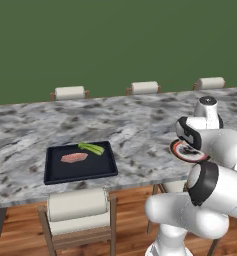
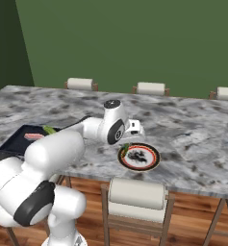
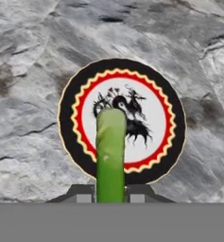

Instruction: Create a steak meal by picking up the steak and asparagus from the tray and placing them on the plate. Leave the celery on the tray.

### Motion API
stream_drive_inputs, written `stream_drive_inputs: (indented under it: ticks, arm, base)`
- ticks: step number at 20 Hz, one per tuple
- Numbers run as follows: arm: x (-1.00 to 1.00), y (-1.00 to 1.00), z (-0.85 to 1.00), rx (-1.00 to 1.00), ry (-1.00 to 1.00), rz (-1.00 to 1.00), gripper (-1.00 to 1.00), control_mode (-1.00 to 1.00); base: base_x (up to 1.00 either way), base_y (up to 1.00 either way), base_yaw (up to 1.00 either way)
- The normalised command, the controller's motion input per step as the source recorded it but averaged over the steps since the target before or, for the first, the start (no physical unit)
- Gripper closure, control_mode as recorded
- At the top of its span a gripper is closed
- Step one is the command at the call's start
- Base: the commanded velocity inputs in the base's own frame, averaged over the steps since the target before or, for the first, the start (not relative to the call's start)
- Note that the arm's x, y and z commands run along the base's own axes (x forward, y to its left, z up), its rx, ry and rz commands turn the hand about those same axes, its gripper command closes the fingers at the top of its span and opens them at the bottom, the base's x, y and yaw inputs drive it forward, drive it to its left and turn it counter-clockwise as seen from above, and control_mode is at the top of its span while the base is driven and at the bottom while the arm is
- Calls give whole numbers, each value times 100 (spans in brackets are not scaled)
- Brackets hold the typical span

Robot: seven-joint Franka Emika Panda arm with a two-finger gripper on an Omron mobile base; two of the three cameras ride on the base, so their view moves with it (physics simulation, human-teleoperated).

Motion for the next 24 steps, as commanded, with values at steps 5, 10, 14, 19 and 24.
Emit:
stream_drive_inputs:
  ticks: [5, 10, 14, 19, 24]
  arm:
    - [0, -32, -35, 4, 0, 0, 100, -100]
    - [8, -5, -23, 3, 0, 0, 100, -100]
    - [15, -1, -19, 3, 0, 0, 100, -100]
    - [37, 0, -8, 5, 0, 0, 100, -100]
    - [32, -1, -11, 4, 0, 0, 100, -100]
  base:
    - [0, 0, 0]
    - [0, 0, 0]
    - [0, 0, 0]
    - [0, 0, 0]
    - [0, 0, 0]
